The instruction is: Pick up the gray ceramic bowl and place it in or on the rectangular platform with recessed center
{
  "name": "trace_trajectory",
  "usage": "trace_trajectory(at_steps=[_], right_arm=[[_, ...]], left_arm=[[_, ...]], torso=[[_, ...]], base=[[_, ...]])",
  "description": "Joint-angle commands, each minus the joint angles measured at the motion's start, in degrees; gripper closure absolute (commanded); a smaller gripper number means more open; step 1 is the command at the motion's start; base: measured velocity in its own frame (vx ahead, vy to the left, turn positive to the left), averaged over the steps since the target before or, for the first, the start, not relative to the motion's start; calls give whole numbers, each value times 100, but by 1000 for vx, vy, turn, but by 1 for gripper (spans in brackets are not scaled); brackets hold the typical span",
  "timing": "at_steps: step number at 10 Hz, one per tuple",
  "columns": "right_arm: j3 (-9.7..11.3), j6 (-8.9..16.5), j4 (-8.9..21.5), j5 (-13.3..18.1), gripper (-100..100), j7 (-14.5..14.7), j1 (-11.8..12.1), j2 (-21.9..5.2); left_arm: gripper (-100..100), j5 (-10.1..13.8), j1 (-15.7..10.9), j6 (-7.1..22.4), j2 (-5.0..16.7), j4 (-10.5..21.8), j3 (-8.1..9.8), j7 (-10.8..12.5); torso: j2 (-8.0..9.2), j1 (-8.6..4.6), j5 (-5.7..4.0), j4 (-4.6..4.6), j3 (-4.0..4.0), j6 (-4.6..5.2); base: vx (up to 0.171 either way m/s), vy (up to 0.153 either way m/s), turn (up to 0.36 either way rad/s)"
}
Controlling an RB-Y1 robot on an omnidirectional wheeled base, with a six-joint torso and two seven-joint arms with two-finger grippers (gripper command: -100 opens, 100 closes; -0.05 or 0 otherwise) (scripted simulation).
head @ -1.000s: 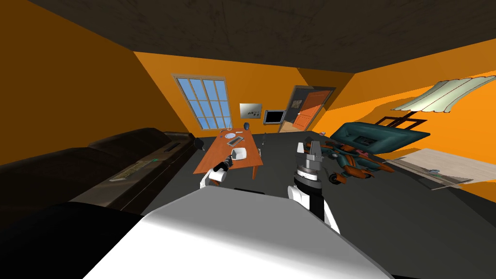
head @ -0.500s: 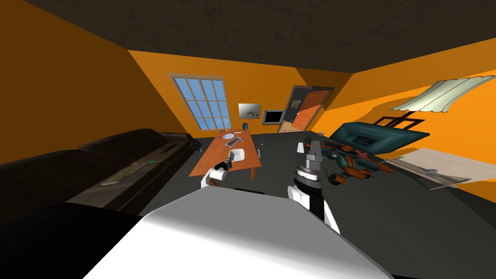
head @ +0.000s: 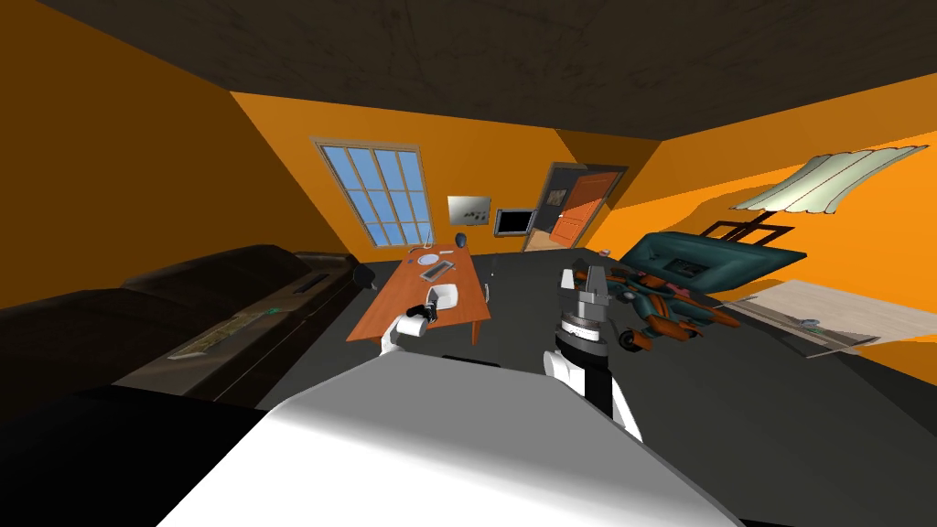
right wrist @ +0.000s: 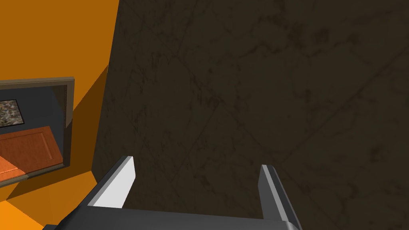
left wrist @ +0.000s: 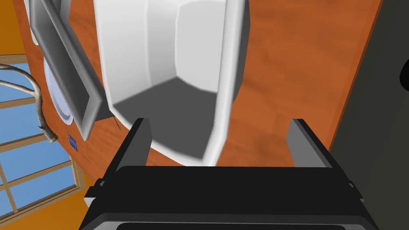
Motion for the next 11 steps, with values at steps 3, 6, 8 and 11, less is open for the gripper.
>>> trace_trajectory(at_steps=[3,6,8,11], right_arm=[[0,0,0,0,0,0,-1,0],[0,0,0,0,0,0,-1,0],[0,0,0,0,0,0,-1,0],[0,0,0,0,0,0,-1,-1]], left_arm=[[-100,43,-133,444,8,144,84,50],[-100,89,-247,765,51,266,149,88],[-100,100,-274,797,67,299,159,92],[-100,86,-331,605,17,572,179,44]], torso=[[19,6,1,3,10,0],[17,12,2,3,9,-1],[18,9,2,3,10,-1],[34,23,5,7,19,-1]], base=[[50,-46,-14],[58,-33,-15],[40,-29,-12],[16,3,-3]])
